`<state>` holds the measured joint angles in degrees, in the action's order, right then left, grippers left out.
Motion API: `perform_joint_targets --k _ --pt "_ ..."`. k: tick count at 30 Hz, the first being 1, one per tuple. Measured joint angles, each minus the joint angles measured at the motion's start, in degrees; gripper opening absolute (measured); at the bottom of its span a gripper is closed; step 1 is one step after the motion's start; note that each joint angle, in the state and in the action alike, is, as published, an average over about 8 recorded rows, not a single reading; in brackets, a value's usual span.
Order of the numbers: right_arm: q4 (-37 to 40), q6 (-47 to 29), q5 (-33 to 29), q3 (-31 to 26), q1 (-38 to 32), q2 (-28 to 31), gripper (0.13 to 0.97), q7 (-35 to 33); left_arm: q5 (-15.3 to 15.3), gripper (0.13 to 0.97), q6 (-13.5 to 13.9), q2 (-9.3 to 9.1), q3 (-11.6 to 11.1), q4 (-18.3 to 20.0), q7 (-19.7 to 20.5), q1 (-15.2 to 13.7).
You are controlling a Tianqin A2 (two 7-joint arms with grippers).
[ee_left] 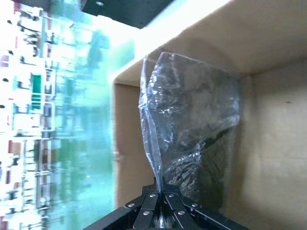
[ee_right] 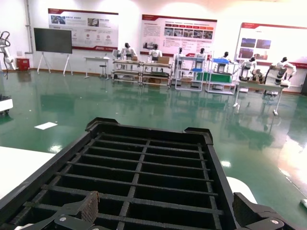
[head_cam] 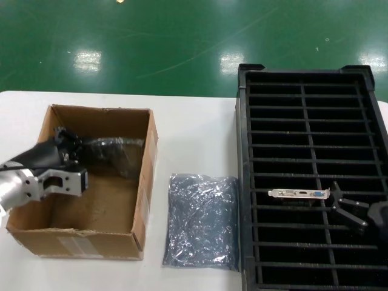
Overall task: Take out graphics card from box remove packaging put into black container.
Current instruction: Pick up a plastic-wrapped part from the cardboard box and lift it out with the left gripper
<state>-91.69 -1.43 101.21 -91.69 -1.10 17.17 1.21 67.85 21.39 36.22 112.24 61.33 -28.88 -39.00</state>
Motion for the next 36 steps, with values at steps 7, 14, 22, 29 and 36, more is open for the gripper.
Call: perform_joint_targets --k 7,14,22,29,36 --pt "0.00 0.00 0.00 0.00 0.00 0.00 0.966 0.00 -5.37 0.140 0.79 1.60 -4.34 8.89 5.97 4.19" --pt "0.00 0.00 0.00 0.00 0.00 0.00 0.966 0.00 -11.73 0.140 3.02 2.06 -11.82 19.34 13.28 10.32" --pt "0.00 0.00 0.00 0.00 0.00 0.00 0.966 0.00 -14.85 0.140 5.68 2.07 -20.51 31.72 19.95 17.74" --pt "0.00 0.00 0.00 0.00 0.00 0.00 0.966 0.00 -13.38 0.140 6.60 1.80 -23.60 39.25 22.52 23.00" --pt "0.00 0.00 0.00 0.00 0.00 0.00 0.966 0.00 -11.05 0.140 6.32 0.45 -22.29 42.84 22.53 26.99"
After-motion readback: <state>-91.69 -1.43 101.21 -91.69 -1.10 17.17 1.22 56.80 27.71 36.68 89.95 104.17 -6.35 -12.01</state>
